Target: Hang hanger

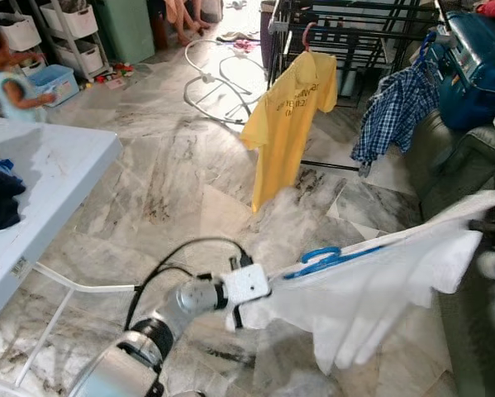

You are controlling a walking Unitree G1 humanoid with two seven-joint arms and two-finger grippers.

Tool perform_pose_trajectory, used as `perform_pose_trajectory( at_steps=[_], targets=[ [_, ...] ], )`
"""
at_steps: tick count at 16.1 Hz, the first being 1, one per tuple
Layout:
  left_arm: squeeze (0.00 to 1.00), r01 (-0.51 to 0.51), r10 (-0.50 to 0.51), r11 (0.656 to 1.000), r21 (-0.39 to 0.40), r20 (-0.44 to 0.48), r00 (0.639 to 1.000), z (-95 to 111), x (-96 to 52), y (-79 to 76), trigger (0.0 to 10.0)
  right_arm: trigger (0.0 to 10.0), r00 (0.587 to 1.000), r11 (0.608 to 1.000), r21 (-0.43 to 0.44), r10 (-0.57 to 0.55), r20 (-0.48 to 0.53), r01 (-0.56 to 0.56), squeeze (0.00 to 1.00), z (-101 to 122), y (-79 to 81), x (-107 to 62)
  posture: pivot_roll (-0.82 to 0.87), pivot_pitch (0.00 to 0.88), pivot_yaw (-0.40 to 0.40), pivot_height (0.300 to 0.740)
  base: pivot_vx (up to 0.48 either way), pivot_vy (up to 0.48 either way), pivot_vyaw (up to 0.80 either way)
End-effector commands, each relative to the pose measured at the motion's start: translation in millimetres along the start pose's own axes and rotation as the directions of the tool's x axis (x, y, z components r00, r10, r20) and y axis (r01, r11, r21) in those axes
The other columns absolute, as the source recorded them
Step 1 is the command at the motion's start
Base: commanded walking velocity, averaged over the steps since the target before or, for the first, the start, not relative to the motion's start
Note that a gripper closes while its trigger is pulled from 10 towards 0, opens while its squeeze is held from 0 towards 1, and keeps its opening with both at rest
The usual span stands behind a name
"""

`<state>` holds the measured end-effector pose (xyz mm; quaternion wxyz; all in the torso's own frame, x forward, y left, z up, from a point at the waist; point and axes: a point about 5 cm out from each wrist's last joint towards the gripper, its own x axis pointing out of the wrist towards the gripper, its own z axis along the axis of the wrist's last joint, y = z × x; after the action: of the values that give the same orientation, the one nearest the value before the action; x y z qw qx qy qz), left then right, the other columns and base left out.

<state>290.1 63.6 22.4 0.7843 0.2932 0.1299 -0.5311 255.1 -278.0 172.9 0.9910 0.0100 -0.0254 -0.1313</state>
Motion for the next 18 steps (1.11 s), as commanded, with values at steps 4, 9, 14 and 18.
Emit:
perform_pose_trajectory(
  at_steps=[4, 9, 14, 18],
  targets=[
    [0.00, 0.021, -0.020, 0.997, -0.073, 0.019, 1.000, 7, 12.1, -11.4, 0.0, 0.0, 0.990, 0.991, 0.006, 0.137, -0.031, -0.137, 0.00, -12, 47.3, -2.8, -0.04, 0.044, -0.012, 0.740, 0.000, 0.000, 0.00],
    [0.00, -0.015, 0.025, 0.994, -0.109, 0.089, 0.996, 32, 22.4, -0.9, 0.0, 0.0, 0.943, 0.957, 0.021, 0.290, -0.161, -0.290, 0.00, -42, 94.2, -15.9, -0.04, 0.042, -0.018, 0.740, 0.000, 0.000, 0.00],
    [0.00, -0.030, 0.038, 0.995, -0.094, 0.087, 0.995, 36, 24.9, 0.3, 0.0, 10.0, 0.872, 0.886, -0.108, 0.410, -0.268, -0.450, 1.00, -55, 107.4, -28.5, -0.04, 0.040, -0.022, 0.740, 0.000, 0.000, 0.00],
    [0.00, -0.022, 0.027, 0.997, -0.071, 0.063, 0.998, 31, 22.7, -0.8, 0.0, 10.0, 0.869, 0.843, -0.250, 0.410, -0.277, -0.477, 1.00, -48, 89.9, -29.2, -0.04, 0.040, -0.020, 0.740, 0.000, 0.000, 0.00]
  ],
)
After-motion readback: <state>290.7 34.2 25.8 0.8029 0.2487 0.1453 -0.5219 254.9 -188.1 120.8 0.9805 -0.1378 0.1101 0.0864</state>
